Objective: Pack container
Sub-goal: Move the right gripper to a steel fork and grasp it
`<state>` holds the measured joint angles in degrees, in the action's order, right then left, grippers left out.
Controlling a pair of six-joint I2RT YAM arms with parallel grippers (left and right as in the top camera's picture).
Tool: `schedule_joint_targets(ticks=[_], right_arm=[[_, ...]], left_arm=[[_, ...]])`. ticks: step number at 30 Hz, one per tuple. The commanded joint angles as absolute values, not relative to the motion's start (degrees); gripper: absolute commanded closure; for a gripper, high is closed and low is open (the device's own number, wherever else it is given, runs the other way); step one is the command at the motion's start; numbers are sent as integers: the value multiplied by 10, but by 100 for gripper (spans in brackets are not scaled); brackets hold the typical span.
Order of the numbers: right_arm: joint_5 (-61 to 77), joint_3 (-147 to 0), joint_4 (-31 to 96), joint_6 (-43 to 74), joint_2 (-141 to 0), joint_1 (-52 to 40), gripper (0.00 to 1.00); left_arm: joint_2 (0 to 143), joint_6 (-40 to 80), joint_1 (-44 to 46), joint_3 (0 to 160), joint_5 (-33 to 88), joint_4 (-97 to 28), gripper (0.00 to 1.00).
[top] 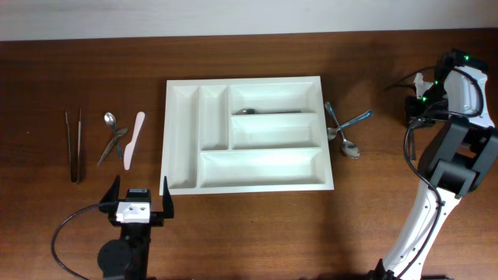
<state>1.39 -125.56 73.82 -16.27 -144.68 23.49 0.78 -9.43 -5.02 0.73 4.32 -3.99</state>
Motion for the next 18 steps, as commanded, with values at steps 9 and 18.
schedule_joint_targets(ticks=[9, 18], right_arm=[[61, -1229, 722, -160, -1495, 229, 96], [74, -1278, 746, -160, -1495, 229, 96]], left_arm=[[3, -100, -53, 5, 51, -41, 1], [3, -100, -53, 5, 51, -41, 1]])
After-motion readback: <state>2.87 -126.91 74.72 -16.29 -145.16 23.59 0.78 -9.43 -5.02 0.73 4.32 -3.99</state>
